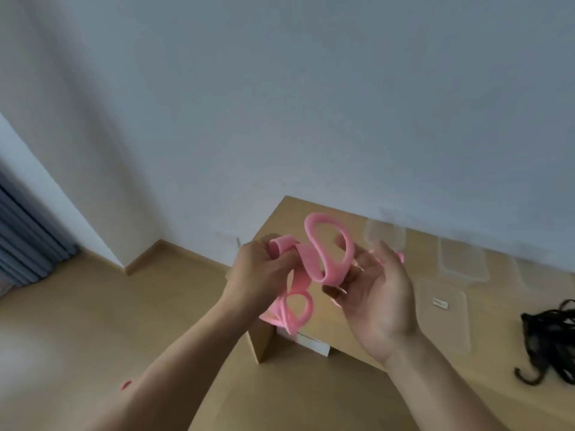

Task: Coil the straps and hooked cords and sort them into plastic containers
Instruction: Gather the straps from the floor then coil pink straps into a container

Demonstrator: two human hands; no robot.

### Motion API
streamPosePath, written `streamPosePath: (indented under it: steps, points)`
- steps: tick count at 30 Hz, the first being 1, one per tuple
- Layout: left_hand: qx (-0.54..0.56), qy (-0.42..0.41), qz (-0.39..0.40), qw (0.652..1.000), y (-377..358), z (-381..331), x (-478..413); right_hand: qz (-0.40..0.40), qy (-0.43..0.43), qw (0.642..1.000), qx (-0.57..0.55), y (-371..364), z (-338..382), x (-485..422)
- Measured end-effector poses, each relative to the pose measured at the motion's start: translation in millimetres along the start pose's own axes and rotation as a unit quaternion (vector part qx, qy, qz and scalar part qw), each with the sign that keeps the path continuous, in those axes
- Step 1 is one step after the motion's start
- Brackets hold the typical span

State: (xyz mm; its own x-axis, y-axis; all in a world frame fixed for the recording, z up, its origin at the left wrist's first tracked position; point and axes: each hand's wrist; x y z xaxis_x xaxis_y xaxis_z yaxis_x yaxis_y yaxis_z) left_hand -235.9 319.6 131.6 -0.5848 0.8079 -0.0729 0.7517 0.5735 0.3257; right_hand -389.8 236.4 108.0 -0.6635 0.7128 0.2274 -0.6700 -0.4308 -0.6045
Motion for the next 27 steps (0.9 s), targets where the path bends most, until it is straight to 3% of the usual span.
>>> streamPosePath:
  steps: [3, 8, 11, 13, 17, 21, 27]
  points:
    - [0.003, -0.051, 0.060, 0.997, -23.9, -14.5, -17.7, -0.025, -0.003, 0.999, -0.026, 25.6, 7.5, 1.7]
    - [0.024, -0.123, 0.138, 0.983, -55.4, -32.9, -49.1, -0.093, 0.072, 0.990, 0.084, 71.7, 32.7, -5.4]
    - [0.060, -0.135, 0.172, 0.974, -68.9, -41.1, -71.3, -0.071, 0.064, 0.992, 0.086, 92.9, 57.8, -6.6]
    - [0.077, -0.141, 0.216, 0.963, -78.4, -47.5, -83.8, -0.058, 0.065, 0.981, 0.176, 103.1, 72.9, -9.5]
    - [0.131, -0.114, 0.322, 0.931, -110.2, -49.7, -102.5, -0.060, 0.098, 0.940, 0.320, 105.6, 80.3, -19.6]
    - [0.203, -0.081, 0.372, 0.902, -149.6, -42.5, -115.1, -0.124, 0.107, 0.929, 0.333, 105.1, 62.3, -28.2]
    - [0.387, 0.085, 0.434, 0.809, -208.6, -26.3, -126.0, -0.193, 0.082, 0.928, 0.309, 135.3, 59.2, -24.1]
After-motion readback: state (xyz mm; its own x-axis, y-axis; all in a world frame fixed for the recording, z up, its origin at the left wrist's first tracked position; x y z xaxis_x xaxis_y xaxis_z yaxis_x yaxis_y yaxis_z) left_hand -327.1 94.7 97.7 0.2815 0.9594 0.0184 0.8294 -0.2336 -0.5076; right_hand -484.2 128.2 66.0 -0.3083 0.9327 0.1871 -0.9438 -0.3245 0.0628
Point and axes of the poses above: each hand's wrist, its own x-axis away from the middle knuckle, its own y-axis out of the back of the hand, z = x × y, and after that the axes turned 5 degrees about -y, right-handed
